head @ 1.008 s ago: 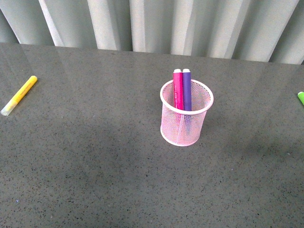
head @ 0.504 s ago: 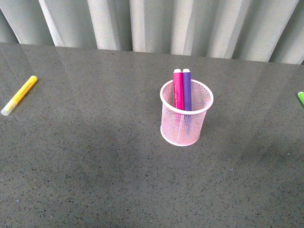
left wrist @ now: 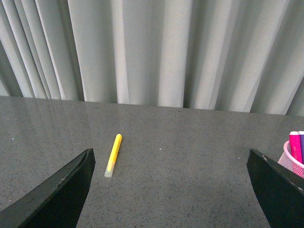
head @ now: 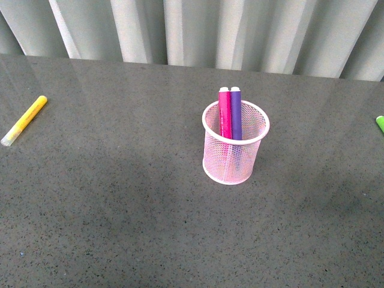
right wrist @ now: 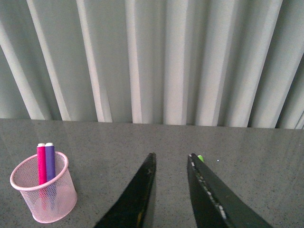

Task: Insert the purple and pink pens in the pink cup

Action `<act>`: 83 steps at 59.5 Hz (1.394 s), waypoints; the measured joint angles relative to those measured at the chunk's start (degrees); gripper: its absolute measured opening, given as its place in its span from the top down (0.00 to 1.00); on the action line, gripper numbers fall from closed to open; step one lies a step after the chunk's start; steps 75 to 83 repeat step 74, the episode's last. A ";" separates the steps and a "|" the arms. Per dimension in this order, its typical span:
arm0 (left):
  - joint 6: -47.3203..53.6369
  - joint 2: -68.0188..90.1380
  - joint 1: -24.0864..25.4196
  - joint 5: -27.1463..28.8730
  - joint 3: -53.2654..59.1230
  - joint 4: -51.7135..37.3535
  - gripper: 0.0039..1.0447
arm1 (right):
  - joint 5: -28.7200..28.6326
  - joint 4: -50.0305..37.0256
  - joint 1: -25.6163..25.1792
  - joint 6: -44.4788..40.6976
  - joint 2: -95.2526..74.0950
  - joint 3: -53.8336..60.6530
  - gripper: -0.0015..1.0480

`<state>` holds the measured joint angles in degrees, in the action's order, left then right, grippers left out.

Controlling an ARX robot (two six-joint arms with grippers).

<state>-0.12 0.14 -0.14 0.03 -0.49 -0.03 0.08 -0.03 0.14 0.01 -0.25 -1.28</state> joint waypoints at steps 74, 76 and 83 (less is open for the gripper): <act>0.00 0.00 0.00 0.00 -0.02 0.00 0.06 | 0.00 0.00 0.00 0.02 0.00 0.00 0.07; 0.00 0.00 0.00 0.00 -0.02 0.00 0.06 | 0.00 0.00 0.00 0.02 0.00 0.00 0.07; 0.00 0.00 0.00 0.00 -0.02 0.00 0.06 | 0.00 0.00 0.00 0.02 0.00 0.00 0.07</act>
